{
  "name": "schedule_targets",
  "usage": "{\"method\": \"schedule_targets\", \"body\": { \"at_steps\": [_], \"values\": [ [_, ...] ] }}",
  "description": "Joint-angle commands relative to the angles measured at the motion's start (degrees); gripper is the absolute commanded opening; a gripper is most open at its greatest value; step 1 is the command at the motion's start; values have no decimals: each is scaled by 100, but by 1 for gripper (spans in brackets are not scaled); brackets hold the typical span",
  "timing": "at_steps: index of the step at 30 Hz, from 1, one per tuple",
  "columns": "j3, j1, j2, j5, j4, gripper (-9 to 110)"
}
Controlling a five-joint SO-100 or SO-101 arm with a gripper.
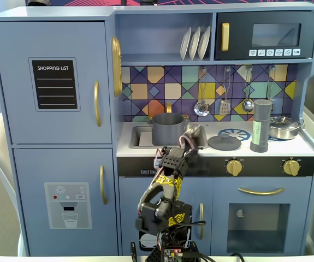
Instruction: Put salt in the gray recipient
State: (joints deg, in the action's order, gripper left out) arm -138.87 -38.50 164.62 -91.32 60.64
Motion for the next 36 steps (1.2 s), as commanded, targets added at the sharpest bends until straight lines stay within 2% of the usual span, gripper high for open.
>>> {"method": "schedule_targets", "body": {
  "at_steps": [1, 5, 8, 15, 23, 36],
  "values": [
    [519, -800, -439, -9, -2399, 5],
    [580, -1195, -1239, 387, -4175, 9],
    [747, -1336, -1775, 448, -4922, 13],
    [835, -1582, -2786, 650, -6706, 32],
    [1608, -1644, -4043, 949, -7348, 44],
    [3876, -1591, -6390, 1055, -7304, 43]
  ]
}}
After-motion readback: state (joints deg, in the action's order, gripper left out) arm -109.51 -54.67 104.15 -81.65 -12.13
